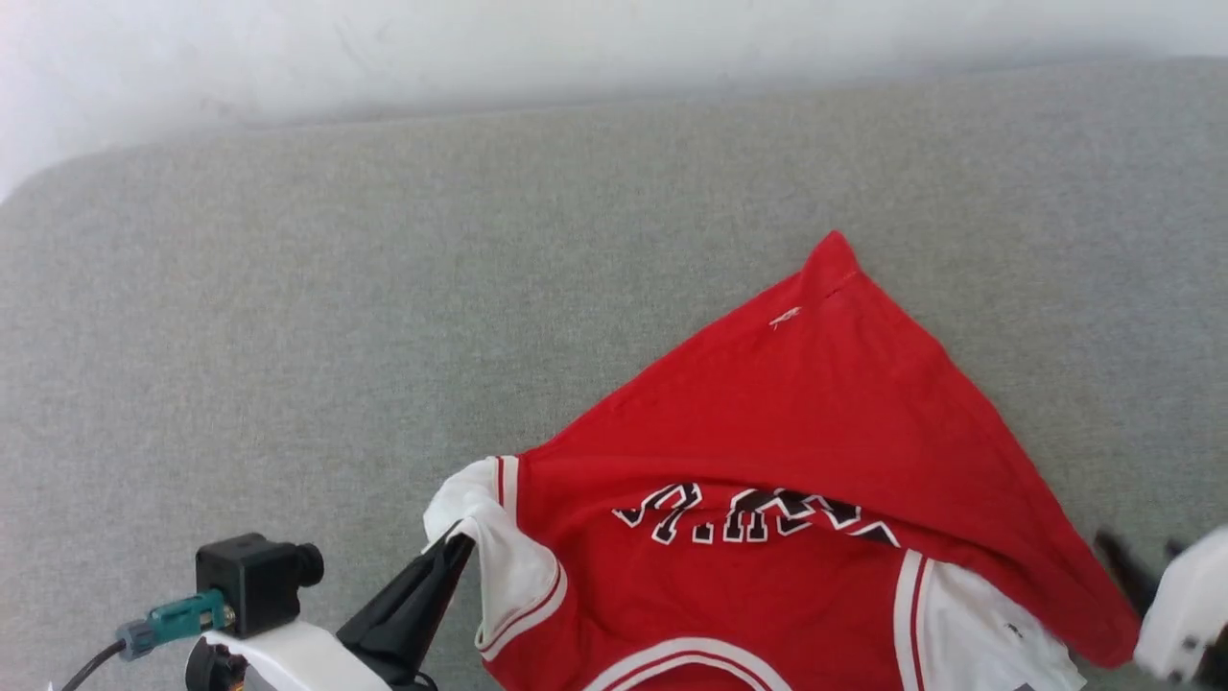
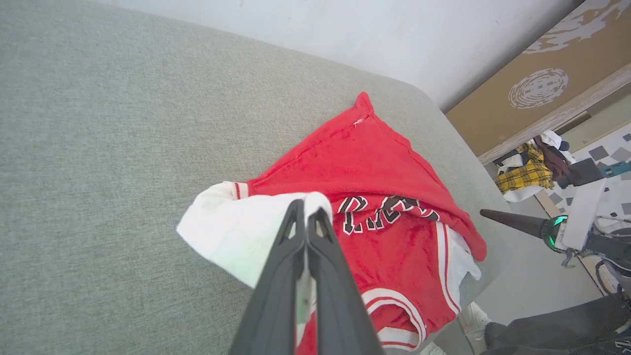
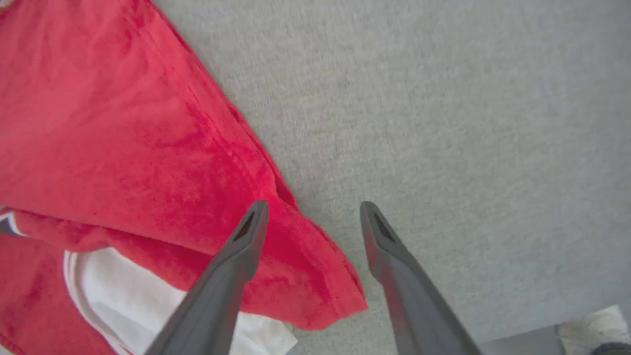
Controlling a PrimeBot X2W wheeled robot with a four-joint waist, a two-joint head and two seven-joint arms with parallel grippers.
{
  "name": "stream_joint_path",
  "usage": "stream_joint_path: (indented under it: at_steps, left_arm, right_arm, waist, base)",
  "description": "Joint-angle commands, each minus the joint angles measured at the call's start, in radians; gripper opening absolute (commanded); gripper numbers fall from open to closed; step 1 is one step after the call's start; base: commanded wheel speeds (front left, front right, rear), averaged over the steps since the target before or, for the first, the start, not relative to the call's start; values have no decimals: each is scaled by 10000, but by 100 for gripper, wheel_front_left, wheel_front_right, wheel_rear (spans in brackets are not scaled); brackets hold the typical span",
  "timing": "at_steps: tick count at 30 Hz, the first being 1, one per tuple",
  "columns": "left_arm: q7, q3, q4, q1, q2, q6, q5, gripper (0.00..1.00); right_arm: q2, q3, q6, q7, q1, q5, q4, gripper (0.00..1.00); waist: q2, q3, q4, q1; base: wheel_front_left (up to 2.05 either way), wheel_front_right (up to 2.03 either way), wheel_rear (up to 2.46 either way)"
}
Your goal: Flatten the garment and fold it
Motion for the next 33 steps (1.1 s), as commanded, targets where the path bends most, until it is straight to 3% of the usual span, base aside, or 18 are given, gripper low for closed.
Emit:
stream_joint_path:
  at_steps: [1, 6, 10, 21, 33]
  left_arm:
    - [-1, -5, -83, 113, 36, 38, -51, 0]
    - [44, -111, -218, -69, 28, -58, 34, 0]
    - [80, -284, -157, -465, -105, -275, 109, 0]
    - [153, -755, 323, -1447, -579, -840, 209, 0]
    - [51, -1011, 752, -2172, -926, -1299, 297, 0]
  right_arm:
    - [-257, 76, -7, 85, -408, 71, -316, 100]
    - [-1232, 519, -7, 1209, -1995, 452, -1685, 100]
    - [-1692, 1299, -7, 2139, -3553, 326, -1985, 100]
    - [-1623, 3112, -7, 2880, -6166, -372, 111, 100]
    - [-2333, 4055, -7, 3783, -7290, -942, 1729, 100]
  waist:
    - [1, -80, 16, 1]
    - [1, 302, 317, 1]
    - [1, 778, 734, 1]
    - [1, 1873, 1906, 1]
    - [1, 3115, 2677, 1]
  base:
    - [0, 0, 0]
    - [0, 0, 0]
    - [0, 0, 0]
    - [0, 0, 0]
    - [0, 0, 0]
